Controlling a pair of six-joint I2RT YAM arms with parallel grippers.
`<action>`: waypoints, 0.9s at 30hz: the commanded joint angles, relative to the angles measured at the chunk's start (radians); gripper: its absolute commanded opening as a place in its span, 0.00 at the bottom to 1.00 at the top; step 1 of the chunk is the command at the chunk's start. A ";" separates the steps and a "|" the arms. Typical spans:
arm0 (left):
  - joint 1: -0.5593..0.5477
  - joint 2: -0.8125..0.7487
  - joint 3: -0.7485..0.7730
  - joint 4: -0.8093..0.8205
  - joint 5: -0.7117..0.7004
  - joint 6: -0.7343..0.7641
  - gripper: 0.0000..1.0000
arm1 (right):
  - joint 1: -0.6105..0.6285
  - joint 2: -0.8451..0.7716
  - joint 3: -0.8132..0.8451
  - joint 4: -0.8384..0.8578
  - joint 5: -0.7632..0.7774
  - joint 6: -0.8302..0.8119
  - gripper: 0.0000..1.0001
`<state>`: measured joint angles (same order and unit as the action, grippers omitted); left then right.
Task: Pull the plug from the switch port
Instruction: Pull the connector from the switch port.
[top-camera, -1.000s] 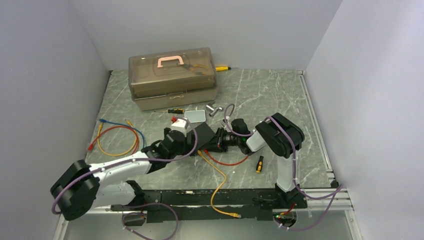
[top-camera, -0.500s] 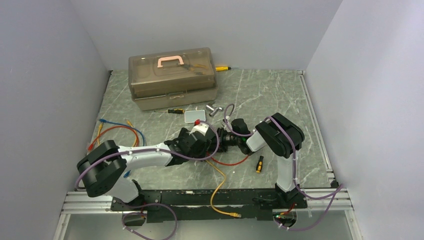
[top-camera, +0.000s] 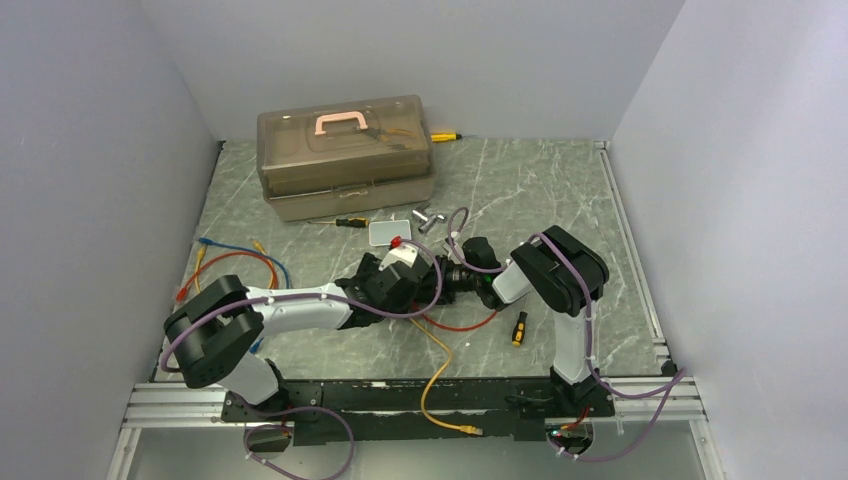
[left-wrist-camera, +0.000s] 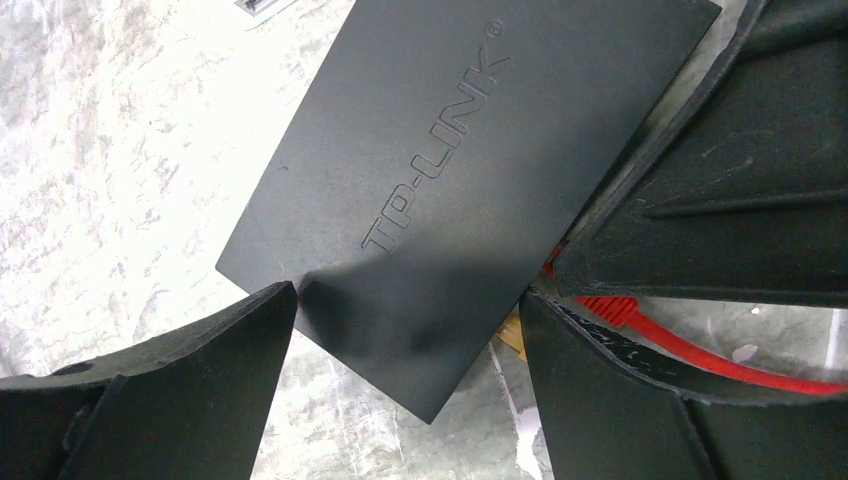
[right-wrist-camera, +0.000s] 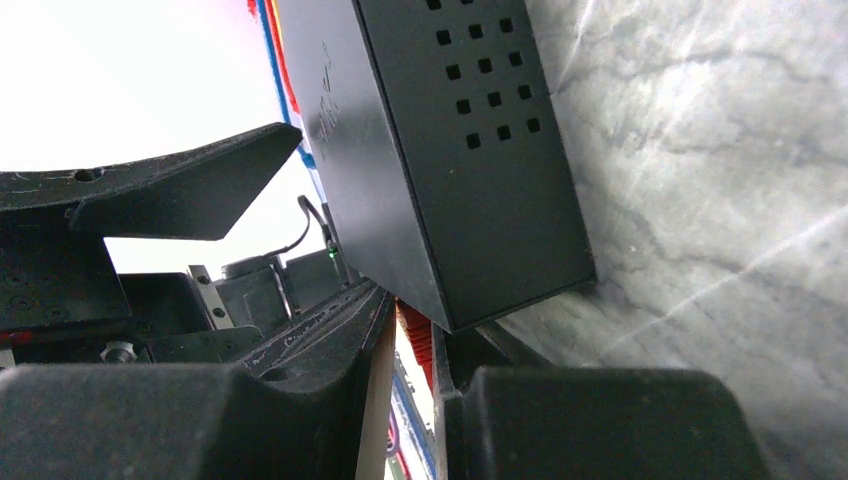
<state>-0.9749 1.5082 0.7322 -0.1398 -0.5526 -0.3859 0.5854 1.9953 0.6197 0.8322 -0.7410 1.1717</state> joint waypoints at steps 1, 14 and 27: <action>0.001 0.014 0.011 0.010 -0.055 -0.006 0.88 | 0.004 -0.017 -0.004 -0.048 -0.001 -0.056 0.00; 0.008 0.059 0.026 -0.002 -0.072 -0.043 0.85 | 0.006 -0.029 -0.008 -0.085 -0.053 -0.102 0.00; 0.009 0.075 0.022 0.003 -0.074 -0.057 0.86 | 0.006 -0.060 -0.029 -0.124 -0.058 -0.135 0.00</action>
<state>-0.9829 1.5490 0.7486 -0.1322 -0.5793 -0.4068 0.5850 1.9728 0.6231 0.8013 -0.7403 1.0805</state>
